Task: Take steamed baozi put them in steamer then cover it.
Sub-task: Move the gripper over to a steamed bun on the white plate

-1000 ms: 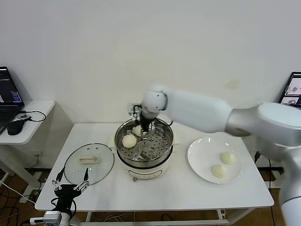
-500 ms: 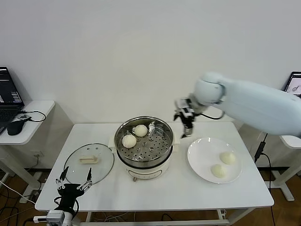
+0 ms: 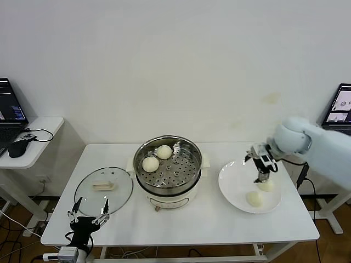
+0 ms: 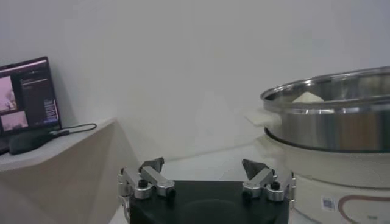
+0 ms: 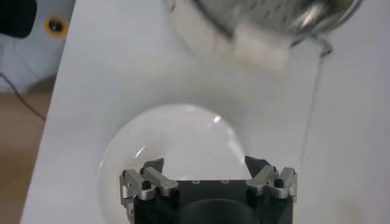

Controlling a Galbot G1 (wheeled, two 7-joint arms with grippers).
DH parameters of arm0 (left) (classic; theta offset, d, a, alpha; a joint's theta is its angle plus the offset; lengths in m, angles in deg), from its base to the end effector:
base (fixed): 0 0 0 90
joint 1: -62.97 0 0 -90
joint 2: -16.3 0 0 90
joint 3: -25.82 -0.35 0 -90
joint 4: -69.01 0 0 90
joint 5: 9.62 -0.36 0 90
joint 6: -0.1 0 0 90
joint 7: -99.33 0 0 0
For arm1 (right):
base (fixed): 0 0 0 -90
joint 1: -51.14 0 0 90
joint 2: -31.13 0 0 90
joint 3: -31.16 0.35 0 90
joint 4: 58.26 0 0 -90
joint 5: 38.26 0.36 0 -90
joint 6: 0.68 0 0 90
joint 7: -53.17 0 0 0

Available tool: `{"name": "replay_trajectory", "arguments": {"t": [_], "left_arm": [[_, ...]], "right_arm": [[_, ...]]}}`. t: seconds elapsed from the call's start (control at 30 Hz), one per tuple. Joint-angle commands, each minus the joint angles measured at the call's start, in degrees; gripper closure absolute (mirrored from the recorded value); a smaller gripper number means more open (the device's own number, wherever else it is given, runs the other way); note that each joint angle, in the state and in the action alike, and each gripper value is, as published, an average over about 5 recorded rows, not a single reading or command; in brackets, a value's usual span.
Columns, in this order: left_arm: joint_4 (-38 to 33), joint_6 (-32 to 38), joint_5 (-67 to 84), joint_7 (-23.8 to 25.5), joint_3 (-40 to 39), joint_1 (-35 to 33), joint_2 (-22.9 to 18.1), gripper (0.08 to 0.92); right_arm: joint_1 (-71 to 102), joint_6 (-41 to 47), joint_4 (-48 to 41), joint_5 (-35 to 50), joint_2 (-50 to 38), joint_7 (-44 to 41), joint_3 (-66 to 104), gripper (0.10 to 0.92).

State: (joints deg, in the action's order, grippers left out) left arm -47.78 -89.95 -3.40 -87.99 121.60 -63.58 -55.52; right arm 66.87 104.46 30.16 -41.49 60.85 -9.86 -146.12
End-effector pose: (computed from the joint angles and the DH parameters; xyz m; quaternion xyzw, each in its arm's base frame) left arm 0.1566 0.0893 -0.3256 0.0271 -0.9908 -0.1117 0.0715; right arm 0.4769 -0.1344 -0.1166 0.4960 -0.5144 0.6000 0.3598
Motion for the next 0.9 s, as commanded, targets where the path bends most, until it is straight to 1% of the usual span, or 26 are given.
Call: {"name": "replay_trajectory", "arguments": {"t": [0.03,0.37,0.9], "left_arm": [[0.1,0.0,-0.5,0.0,0.2,-0.2,-0.2,0.177],[0.1,0.0,-0.7,0.0,0.8,-0.9,-0.5,0.177],[0.3,0.0,-0.7,0.0,1.2,-1.0,-0.7,0.177]], "right_arm": [[16.9,-3.0,-3.6,-6.8,-3.7,0.1,10.1,0.203],[23.0,-4.4,-10.7,-7.5,2.2,2.3,14.7,0.203],[24.4,-2.4,-15.4,-7.8,8.1,4.6,16.6,0.203]]}}
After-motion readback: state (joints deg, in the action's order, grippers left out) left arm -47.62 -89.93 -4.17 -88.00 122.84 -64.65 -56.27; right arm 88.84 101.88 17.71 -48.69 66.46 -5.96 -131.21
